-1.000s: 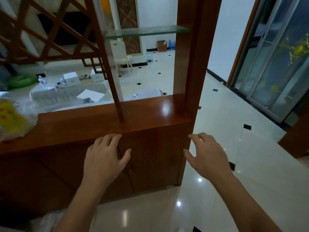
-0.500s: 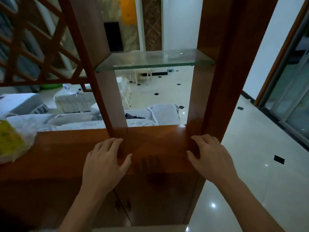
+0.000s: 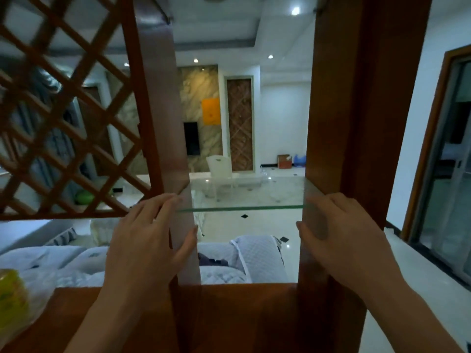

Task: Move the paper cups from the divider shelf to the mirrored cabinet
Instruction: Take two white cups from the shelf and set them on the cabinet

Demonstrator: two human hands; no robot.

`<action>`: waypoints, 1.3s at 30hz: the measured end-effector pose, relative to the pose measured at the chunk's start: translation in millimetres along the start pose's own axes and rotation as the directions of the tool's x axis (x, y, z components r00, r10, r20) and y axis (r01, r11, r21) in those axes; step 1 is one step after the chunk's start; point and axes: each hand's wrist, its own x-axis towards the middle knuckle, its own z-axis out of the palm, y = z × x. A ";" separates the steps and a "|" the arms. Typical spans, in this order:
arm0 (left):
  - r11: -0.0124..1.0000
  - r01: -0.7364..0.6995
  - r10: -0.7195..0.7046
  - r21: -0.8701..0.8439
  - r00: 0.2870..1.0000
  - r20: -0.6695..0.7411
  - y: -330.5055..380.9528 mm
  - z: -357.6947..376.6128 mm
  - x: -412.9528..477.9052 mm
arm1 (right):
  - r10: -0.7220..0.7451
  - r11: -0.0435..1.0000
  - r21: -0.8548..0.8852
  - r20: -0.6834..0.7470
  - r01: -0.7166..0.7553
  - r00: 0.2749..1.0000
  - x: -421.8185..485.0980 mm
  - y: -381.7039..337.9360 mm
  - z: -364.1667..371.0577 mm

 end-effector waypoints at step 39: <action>0.897 0.096 -0.173 -0.431 0.974 -0.143 32.0 -140.3 419.9 | -0.007 0.968 0.242 -0.256 0.071 0.967 382.0 -73.4 -185.1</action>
